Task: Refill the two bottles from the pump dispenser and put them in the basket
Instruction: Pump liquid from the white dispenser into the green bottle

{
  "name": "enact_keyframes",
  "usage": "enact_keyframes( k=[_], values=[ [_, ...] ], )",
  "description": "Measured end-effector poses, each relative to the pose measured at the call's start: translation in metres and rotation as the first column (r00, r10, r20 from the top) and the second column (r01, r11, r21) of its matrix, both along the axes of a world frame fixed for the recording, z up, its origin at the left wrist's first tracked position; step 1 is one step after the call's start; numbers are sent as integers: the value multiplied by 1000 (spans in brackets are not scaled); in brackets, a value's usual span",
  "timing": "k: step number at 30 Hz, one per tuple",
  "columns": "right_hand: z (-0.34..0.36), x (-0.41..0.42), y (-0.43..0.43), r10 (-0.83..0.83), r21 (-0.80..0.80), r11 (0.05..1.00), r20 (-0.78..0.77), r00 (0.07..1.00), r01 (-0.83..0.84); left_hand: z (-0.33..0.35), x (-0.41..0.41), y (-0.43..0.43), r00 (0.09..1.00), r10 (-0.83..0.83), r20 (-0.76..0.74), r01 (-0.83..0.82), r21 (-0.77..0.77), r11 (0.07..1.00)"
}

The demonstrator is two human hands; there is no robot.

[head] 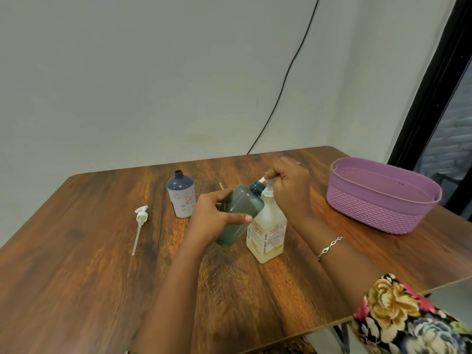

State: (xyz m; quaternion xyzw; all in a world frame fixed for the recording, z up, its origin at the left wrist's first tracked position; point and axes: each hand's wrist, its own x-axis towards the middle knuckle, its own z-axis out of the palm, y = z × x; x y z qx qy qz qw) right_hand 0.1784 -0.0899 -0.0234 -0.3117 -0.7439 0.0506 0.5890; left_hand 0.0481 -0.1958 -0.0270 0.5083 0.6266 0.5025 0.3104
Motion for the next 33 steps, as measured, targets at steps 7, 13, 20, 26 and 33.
enact_keyframes(
  k=[7,13,20,26,33],
  values=[
    [-17,-6,-4,-79,93,993,-4,997,79,-5,-3,2,1000,-11,3,11,8,1000],
    [-23,-7,0,-79,80,994,-18,997,81,-7,-4,0,1000,-8,-7,8,-6,1000],
    [-3,-4,-2,-56,70,996,-7,998,56,-2,-5,-1,1000,-14,-6,14,5,1000],
    [-22,-7,0,-108,130,986,2,994,107,-8,-3,3,1000,-9,-12,9,-8,1000],
    [-7,-4,-1,-37,66,997,-32,999,39,-4,-7,0,1000,1,-13,-1,2,1000]
  ],
)
